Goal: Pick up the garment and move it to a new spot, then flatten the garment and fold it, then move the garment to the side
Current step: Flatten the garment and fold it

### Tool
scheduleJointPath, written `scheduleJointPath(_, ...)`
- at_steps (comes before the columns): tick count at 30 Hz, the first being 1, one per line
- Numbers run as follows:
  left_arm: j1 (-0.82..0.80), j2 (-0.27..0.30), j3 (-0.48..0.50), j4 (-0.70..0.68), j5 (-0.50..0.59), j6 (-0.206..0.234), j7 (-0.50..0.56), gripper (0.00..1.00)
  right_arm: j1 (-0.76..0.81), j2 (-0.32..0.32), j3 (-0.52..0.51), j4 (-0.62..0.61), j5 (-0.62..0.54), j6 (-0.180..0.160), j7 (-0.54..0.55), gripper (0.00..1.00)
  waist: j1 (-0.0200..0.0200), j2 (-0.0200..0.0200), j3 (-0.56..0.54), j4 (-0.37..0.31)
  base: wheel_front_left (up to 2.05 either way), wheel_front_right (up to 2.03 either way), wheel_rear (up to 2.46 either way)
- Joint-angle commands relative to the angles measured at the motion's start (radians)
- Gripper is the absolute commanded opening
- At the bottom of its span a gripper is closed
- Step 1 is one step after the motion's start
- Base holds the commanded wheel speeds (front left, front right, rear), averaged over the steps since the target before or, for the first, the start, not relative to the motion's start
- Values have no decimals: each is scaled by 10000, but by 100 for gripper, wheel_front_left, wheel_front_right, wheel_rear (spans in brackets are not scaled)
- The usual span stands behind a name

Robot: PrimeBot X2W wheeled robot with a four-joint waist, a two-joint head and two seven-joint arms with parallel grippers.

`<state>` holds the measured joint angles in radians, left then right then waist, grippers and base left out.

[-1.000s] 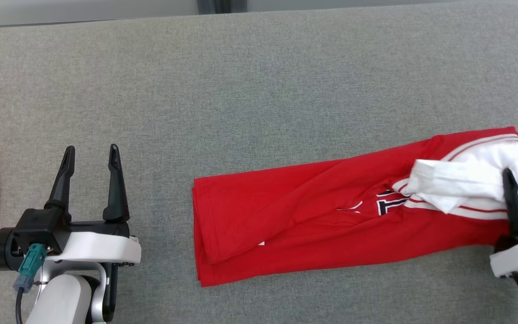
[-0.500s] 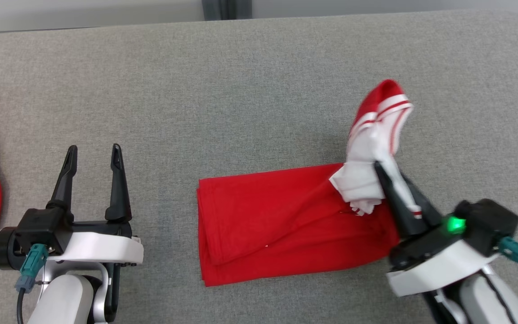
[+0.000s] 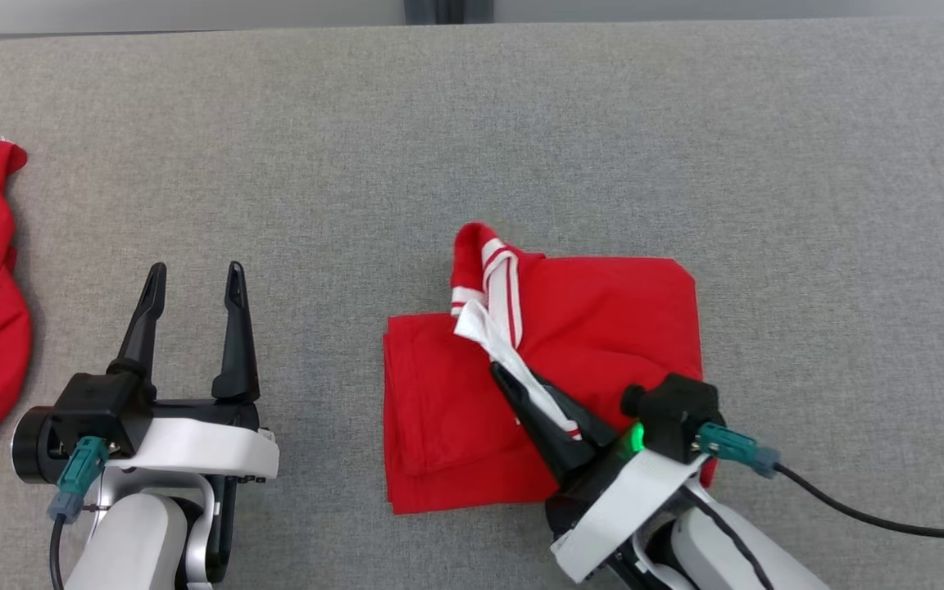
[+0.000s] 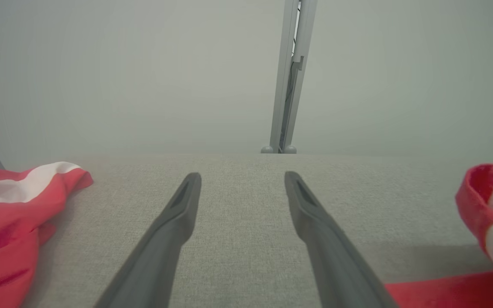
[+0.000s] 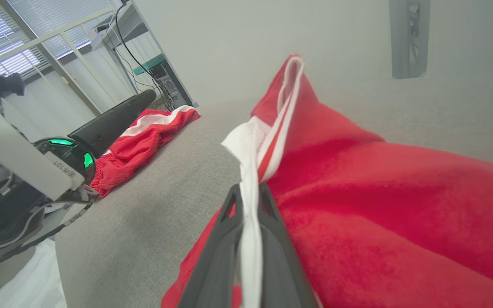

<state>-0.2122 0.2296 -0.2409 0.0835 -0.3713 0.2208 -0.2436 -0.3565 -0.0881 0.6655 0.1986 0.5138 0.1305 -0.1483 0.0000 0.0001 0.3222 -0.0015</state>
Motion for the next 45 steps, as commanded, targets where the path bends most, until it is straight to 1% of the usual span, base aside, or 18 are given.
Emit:
scheduleJointPath(1,-103,-17,21,54,-45,-39,-30,100,-143,18,81,105,51,7,-97,0,0,-1,35,30,0,0,0)
scheduleJointPath(6,-269,-45,6,154,-31,-85,-83,100,-479,143,729,976,679,7,-352,0,0,-1,137,93,0,0,0)
scheduleJointPath(7,-284,-45,12,180,-35,-84,-91,100,-538,178,860,1113,820,7,-358,11,0,-1,155,96,0,0,0)
scheduleJointPath(8,-287,-50,19,201,-41,-74,-99,100,-632,214,967,1199,1030,7,-452,45,0,-1,172,95,0,0,0)
scheduleJointPath(9,-283,-46,22,222,-41,-82,-112,100,-693,228,1076,1270,1284,7,-483,100,0,-1,189,92,0,0,0)
scheduleJointPath(12,-356,-51,33,292,-42,-103,-124,100,-843,277,1502,1130,1951,7,-667,100,0,-1,233,56,0,0,0)
scheduleJointPath(15,-424,-56,47,362,-42,-129,-150,100,-1034,264,2051,611,2764,7,-815,100,0,-1,251,11,0,0,0)
scheduleJointPath(18,-453,-78,68,404,-51,-154,-163,100,-1207,-111,2258,-309,3277,7,-1024,100,0,-1,238,-35,0,0,0)
scheduleJointPath(20,-457,-67,109,415,-52,-155,-158,100,-1247,-447,1968,-1065,3372,7,-1130,100,0,-1,234,-86,0,0,0)
scheduleJointPath(23,-445,-30,180,402,-35,-139,-171,100,-1003,-915,973,-2141,3189,7,-1183,100,0,-1,224,-179,0,0,0)
scheduleJointPath(26,-448,-5,256,348,12,-101,-181,100,-573,-1244,-649,-2951,2649,7,-1185,100,0,-1,221,-257,0,0,0)
scheduleJointPath(27,-448,-5,256,348,12,-101,-181,100,-573,-1244,-649,-2951,2649,7,-1185,100,0,-1,221,-257,0,0,0)
scheduleJointPath(30,-441,-2,301,283,76,-71,-191,100,-94,-1378,-2232,-3448,1986,7,-1177,100,0,-1,193,-314,0,0,0)
scheduleJointPath(31,-416,-10,326,226,108,-53,-195,100,207,-1513,-3204,-3591,1396,7,-1178,100,0,-1,167,-350,0,0,0)
scheduleJointPath(34,-358,-18,333,153,134,-47,-192,100,645,-1557,-4341,-3559,604,7,-1178,100,0,-1,108,-370,0,0,0)
scheduleJointPath(38,-243,-10,332,86,186,-44,-195,100,1210,-1854,-5505,-3293,-495,7,-1179,100,0,-1,3,-383,0,0,0)
scheduleJointPath(40,-155,-2,334,71,191,-41,-197,100,1524,-1880,-5933,-3134,-939,7,-1180,100,0,-1,-88,-384,0,0,0)
scheduleJointPath(45,141,-3,377,-28,193,16,-197,100,2378,-1861,-6523,-2756,-1877,7,-1180,100,0,-1,-328,-394,0,0,0)
